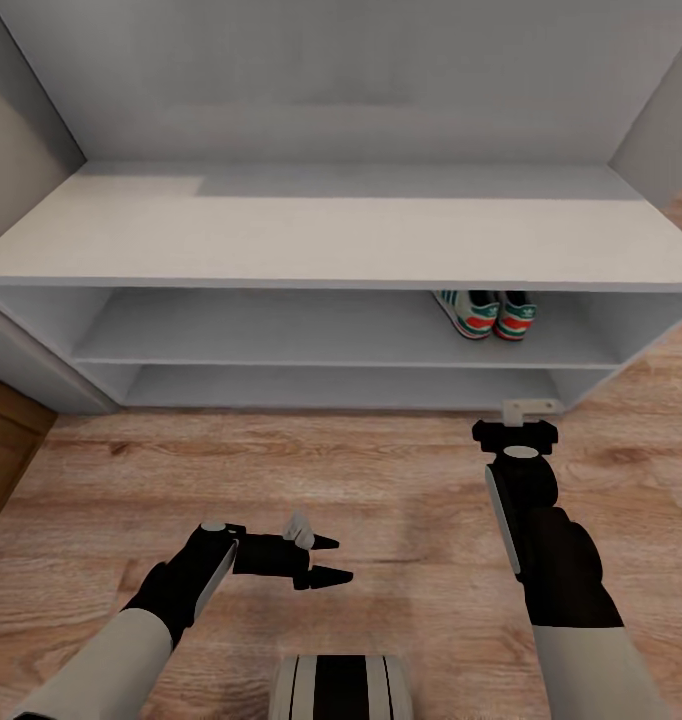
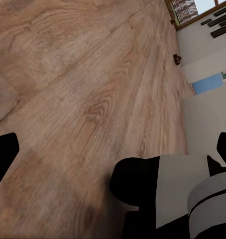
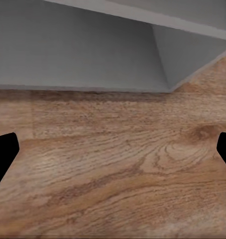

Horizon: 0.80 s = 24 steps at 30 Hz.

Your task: Pick up the two gym shoes and the two sandals from the corridor floor and place them onto the hallstand (shoe rack) in the corridor, making sure they are on the rack and not on the floor. Arrange them so the two gym shoes are next to each other and the two sandals are next to each other.

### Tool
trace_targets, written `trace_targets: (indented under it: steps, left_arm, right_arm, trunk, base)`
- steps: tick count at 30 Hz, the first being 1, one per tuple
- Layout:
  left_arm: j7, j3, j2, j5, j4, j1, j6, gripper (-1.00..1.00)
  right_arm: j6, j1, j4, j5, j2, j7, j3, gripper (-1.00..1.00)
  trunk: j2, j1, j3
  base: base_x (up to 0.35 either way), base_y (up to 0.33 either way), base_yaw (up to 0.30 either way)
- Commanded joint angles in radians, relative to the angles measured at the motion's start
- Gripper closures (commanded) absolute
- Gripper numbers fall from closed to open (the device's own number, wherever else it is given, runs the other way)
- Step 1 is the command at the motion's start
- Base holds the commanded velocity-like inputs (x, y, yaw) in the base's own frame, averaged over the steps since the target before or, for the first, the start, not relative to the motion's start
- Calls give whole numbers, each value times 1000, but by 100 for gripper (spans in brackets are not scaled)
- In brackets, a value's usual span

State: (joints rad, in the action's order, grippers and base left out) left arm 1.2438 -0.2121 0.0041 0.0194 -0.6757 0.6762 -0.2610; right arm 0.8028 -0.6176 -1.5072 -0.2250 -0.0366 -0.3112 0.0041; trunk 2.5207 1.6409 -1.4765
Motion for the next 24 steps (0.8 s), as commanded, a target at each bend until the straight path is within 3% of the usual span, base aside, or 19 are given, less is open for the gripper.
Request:
trace_targets:
  steps: [1,24]
  left_arm:
    - [2,-2,0,2,-1,0,-11,-100]
    - [2,0,3,2,-1,1,-11,-100]
  right_arm:
    - [6,-1,-1,-2,0,-2,0,-100]
    - [6,9,0,2,0,1,4,-100]
  trunk:
    - [0,0,-1]
    - [0,0,-1]
  base:
    - [-88,0,0]
    - [-12,0,0]
